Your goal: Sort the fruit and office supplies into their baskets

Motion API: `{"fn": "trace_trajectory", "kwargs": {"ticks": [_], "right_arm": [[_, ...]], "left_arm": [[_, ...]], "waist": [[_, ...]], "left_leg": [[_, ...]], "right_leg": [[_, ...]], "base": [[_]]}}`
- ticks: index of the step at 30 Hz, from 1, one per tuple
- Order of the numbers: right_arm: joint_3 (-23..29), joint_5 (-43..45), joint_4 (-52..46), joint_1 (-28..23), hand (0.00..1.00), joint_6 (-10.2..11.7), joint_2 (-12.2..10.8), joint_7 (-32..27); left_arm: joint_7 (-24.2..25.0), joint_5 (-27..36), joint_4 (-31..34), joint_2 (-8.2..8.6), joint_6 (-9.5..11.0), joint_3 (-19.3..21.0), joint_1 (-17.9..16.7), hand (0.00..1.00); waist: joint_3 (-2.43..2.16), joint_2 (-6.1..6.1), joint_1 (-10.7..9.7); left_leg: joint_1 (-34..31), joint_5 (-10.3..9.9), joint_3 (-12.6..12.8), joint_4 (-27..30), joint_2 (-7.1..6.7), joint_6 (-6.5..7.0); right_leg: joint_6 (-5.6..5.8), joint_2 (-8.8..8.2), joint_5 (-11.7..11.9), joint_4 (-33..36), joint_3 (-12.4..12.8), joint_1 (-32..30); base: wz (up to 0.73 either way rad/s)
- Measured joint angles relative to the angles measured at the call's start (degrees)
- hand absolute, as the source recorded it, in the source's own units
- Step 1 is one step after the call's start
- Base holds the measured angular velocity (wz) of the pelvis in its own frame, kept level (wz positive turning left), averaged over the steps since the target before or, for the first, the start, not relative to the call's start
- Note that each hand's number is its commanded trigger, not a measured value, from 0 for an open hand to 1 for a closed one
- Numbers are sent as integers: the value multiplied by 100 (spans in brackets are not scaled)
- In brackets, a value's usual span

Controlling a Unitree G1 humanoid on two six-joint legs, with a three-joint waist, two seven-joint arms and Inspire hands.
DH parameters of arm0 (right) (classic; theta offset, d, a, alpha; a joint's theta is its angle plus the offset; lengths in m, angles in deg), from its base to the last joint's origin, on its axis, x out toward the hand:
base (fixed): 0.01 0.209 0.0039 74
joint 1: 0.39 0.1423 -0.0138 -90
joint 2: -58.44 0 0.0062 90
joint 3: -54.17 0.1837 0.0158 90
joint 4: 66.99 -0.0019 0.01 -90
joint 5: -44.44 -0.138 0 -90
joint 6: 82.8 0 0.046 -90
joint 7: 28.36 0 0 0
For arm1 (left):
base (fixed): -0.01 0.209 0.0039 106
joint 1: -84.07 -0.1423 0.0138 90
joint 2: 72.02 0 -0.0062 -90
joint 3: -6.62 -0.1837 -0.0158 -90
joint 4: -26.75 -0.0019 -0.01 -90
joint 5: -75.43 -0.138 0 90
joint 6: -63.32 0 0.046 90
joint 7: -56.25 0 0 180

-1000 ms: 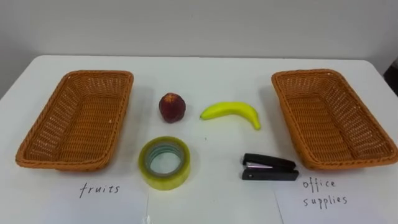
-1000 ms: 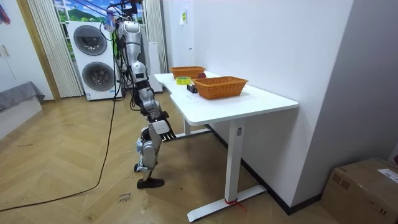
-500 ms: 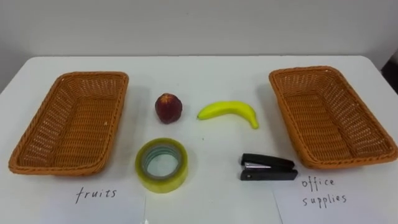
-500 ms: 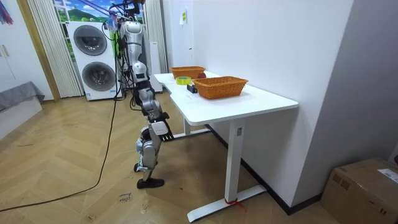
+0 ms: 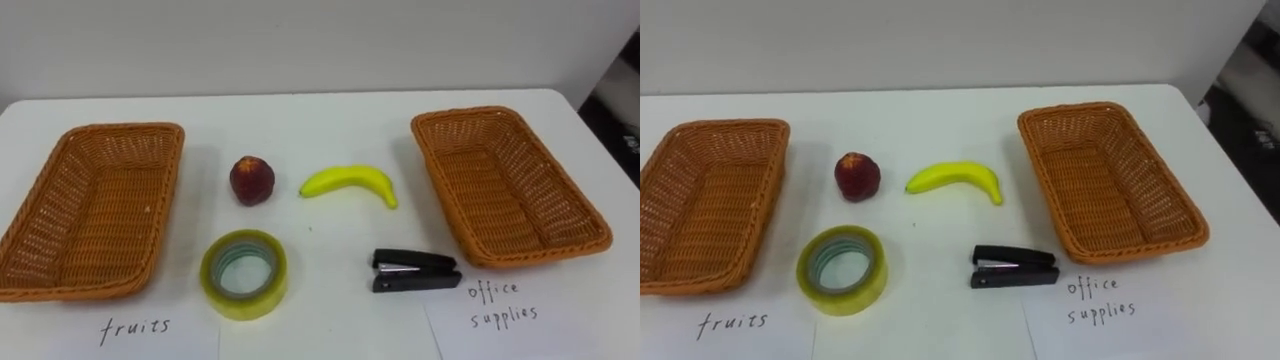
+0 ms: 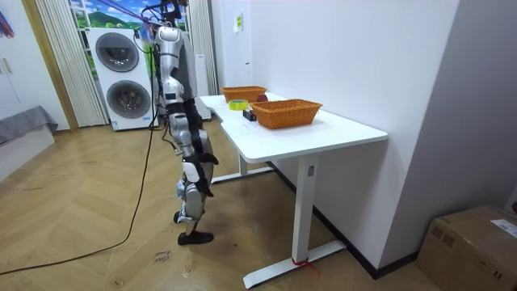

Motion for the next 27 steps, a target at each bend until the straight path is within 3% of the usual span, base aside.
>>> {"fn": "trace_trajectory", "kwargs": {"ticks": [10,14,21,27], "right_arm": [[949,-156,-558,-36,0,-31,163,-814],[1477,13,-1315,-73,0,1,215,-1427],[1521,320,-2932,-24,0,78,394,-2850],[1515,750,-4115,-50,0,241,485,-3705]], "left_arm": [[-44,-13,235,-54,20,449,-96,0],[-171,0,269,-60,79,645,-170,0],[-384,211,453,-58,98,669,-263,0],[-457,211,631,-62,120,661,-349,0]], "waist": [[-33,-80,-149],[-38,-140,-241],[-32,-235,-273],[-30,-228,-300]], "left_leg": [[42,0,0,-2,-2,0],[77,0,11,-17,-5,0],[25,0,148,-15,0,0],[-96,1,165,-19,-10,2]], "right_leg": [[0,8,2,37,69,-13],[1,2,1,78,64,1],[16,15,6,126,210,-124],[22,9,21,200,220,-294]], "base": [[-4],[0],[-7],[-3]]}}
